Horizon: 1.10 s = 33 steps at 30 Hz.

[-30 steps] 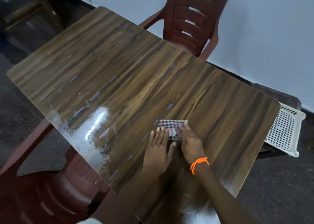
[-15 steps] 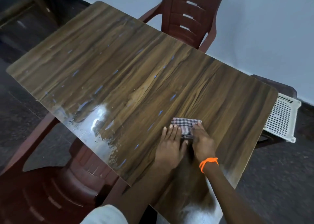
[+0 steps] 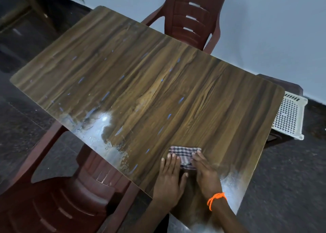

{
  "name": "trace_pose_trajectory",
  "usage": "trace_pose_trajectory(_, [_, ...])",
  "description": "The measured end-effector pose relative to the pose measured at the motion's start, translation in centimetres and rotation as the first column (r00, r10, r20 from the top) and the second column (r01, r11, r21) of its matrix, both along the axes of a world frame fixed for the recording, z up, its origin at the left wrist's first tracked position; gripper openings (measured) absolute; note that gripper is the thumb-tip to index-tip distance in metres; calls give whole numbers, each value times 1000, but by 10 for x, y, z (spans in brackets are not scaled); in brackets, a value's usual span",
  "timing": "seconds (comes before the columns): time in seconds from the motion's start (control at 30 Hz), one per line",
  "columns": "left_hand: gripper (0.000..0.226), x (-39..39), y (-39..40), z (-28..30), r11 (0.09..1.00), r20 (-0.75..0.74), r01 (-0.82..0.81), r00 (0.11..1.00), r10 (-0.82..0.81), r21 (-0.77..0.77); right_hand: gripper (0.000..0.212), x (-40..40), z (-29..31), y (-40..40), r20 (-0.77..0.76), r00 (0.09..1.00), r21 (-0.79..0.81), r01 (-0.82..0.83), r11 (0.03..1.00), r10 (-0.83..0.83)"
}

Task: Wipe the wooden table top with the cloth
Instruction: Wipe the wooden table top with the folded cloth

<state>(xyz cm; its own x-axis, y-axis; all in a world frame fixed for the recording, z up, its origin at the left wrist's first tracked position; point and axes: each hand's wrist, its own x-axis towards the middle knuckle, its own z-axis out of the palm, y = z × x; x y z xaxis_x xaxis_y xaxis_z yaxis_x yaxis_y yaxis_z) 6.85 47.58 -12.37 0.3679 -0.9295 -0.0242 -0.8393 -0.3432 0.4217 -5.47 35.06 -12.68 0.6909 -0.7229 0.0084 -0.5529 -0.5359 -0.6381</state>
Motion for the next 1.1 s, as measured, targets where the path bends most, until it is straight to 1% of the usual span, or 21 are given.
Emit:
trace_pose_trajectory(0.07, [59, 9, -19, 2, 999, -7, 37, 999, -37, -13, 47, 5, 5, -13, -10, 996, -3, 88, 996, -88])
trace_pose_trajectory(0.13, [56, 21, -34, 2, 999, -45, 35, 998, -36, -22, 45, 23, 7, -24, -3, 986, -21, 164, 986, -164])
trace_pose_trajectory(0.2, [54, 37, -41, 2, 999, -81, 1, 997, -4, -40, 41, 48, 7, -28, 11, 985, -27, 174, 984, -174])
trace_pose_trajectory(0.27, [53, 51, -36, 1, 999, -86, -34, 996, 30, -42, 38, 67, 3, -24, 20, 991, -31, 134, 990, -134])
trace_pose_trajectory(0.37, [56, 58, -4, -3, 998, -57, -54, 997, 52, -44, 41, 75, -2, -1, 44, 998, -42, 55, 998, -53])
trace_pose_trajectory(0.47, [56, 47, 46, -7, 997, -22, -56, 998, 55, -54, 49, 61, 1, 37, 90, 995, -23, -41, 999, 43])
trace_pose_trajectory(0.53, [56, 30, 76, -12, 997, -4, -51, 999, 51, -65, 55, 42, 4, 62, 65, 992, -18, -109, 994, 110])
trace_pose_trajectory(0.6, [60, 9, 95, -15, 996, 8, -59, 998, 60, -62, 52, 20, 10, 78, 17, 987, -27, -158, 987, 159])
trace_pose_trajectory(0.7, [66, -22, 92, -18, 997, 1, -63, 998, 63, -51, 41, -8, 21, 78, -13, 990, -62, -142, 988, 141])
trace_pose_trajectory(0.8, [67, -32, 61, -12, 998, -16, -68, 998, 68, -15, 49, -13, 22, 62, -38, 998, -43, -59, 997, 58])
trace_pose_trajectory(0.87, [65, -25, 41, -4, 993, -41, -114, 993, 114, 21, 48, 1, 18, 50, -34, 999, -29, -31, 999, 30])
trace_pose_trajectory(1.0, [65, 3, 40, 8, 975, -17, -207, 978, 209, 77, 42, 46, 17, 45, -34, 992, 6, -124, 992, 124])
trace_pose_trajectory(1.1, [65, 14, 74, 12, 960, 9, -256, 967, 256, 110, 41, 65, 16, 67, -26, 973, 32, -228, 973, 228])
